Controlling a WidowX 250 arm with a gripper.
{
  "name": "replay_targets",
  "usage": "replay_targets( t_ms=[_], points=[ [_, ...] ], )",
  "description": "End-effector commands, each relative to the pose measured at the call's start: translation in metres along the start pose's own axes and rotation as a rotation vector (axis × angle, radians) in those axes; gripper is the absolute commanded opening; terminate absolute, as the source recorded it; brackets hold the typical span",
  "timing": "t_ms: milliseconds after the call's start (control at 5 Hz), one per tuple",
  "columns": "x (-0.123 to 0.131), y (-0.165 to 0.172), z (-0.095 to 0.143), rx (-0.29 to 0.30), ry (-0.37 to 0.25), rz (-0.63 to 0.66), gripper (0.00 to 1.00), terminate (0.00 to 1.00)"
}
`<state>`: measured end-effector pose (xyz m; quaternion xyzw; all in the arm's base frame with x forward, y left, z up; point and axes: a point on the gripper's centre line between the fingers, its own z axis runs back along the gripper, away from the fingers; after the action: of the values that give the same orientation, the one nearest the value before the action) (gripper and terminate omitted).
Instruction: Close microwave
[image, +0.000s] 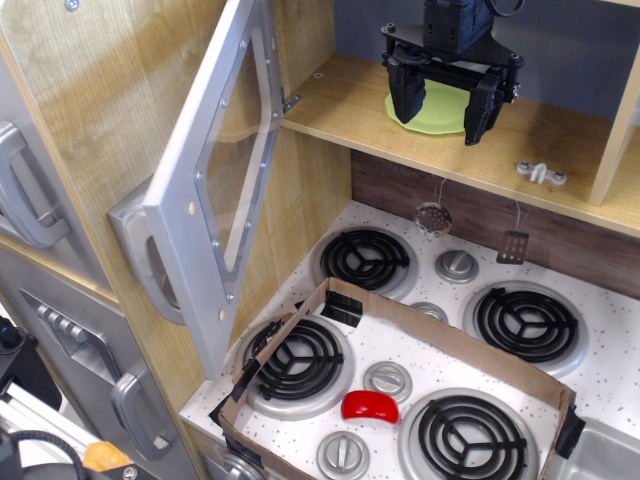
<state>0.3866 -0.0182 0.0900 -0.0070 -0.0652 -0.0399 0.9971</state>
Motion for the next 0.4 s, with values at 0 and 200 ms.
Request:
replay_targets(
  t_ms=[0, 200],
  points=[
    [0.0, 0.0, 0.0, 0.0, 0.0, 0.0, 1.0, 0.0],
    [-0.019, 0.007, 0.02, 0.087, 0.019, 0.036, 1.0, 0.0]
  ],
)
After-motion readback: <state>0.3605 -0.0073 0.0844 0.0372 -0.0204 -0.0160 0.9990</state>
